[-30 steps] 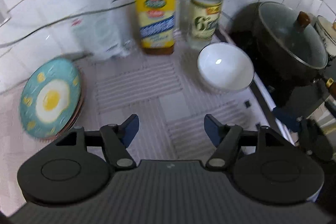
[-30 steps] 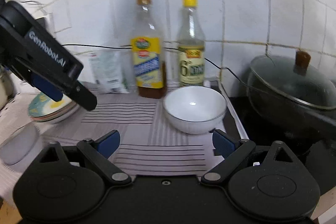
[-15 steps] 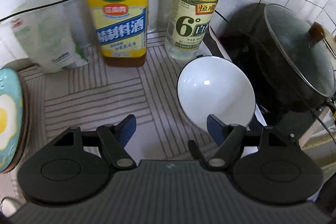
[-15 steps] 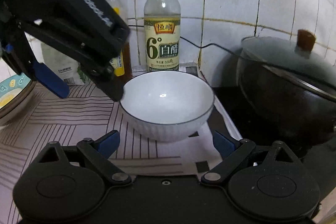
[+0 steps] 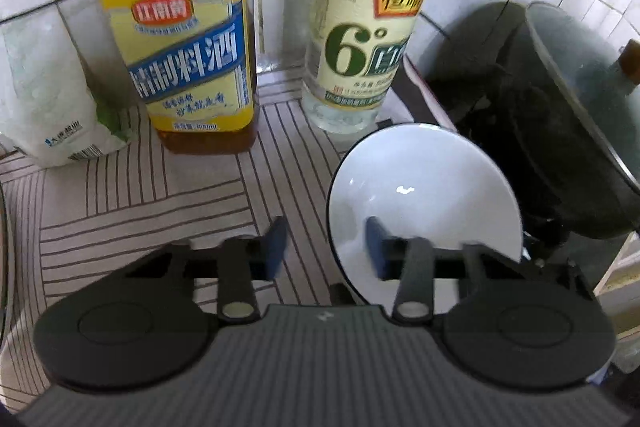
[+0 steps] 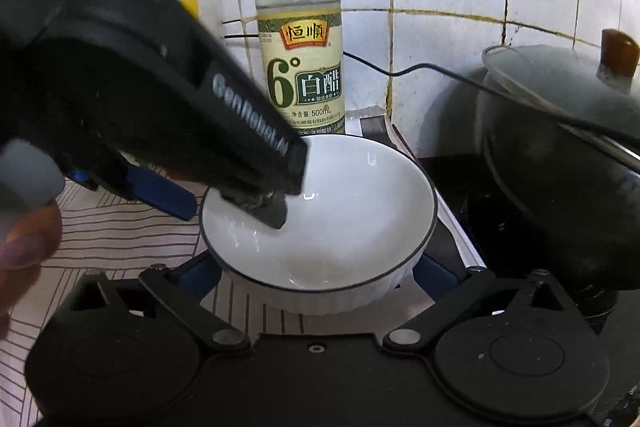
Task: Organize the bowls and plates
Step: 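Lift the small white bowl and carry it toward the bowl stack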
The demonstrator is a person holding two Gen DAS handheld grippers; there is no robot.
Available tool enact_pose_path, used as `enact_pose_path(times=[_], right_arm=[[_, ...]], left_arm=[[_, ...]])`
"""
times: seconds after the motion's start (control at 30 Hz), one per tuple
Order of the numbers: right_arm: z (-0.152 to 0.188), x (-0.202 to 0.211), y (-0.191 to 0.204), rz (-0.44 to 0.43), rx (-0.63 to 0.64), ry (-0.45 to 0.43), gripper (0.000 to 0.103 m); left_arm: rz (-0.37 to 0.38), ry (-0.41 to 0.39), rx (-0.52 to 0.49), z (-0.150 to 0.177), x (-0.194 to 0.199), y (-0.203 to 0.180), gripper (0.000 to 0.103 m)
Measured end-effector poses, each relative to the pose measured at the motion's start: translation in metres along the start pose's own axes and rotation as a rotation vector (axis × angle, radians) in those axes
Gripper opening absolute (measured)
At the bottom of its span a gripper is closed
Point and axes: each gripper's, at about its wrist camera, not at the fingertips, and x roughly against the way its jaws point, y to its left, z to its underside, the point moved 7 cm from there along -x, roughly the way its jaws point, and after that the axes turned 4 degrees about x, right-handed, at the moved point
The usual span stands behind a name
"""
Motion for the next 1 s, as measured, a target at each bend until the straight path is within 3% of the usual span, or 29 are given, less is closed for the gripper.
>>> enact_pose_path(times=[0.23,0.4,0.6,1.0], right_arm=[[0.0,-0.01,-0.002,-0.016,-0.023,0.002,0.103],[0.002,-0.009,0.001,-0.027,-0.028,-0.004,0.103],[0.0,-0.002,0.004,-0.054,-0.044,-0.009,0.103],[-0.006,0.046,0.033,-0.103,0.039,-0.05,0.102]], left_arm=[[0.077,0.04,0.05,0.002,-0.007,0.004,0.011],[0.047,0.056,0.007,0.005,0.0,0.001,0.011],[0.051,0.082,0.024,0.011,0.018,0.004,0.012],[0.008,0.066,0.03,0.029,0.074,0.024,0.012]])
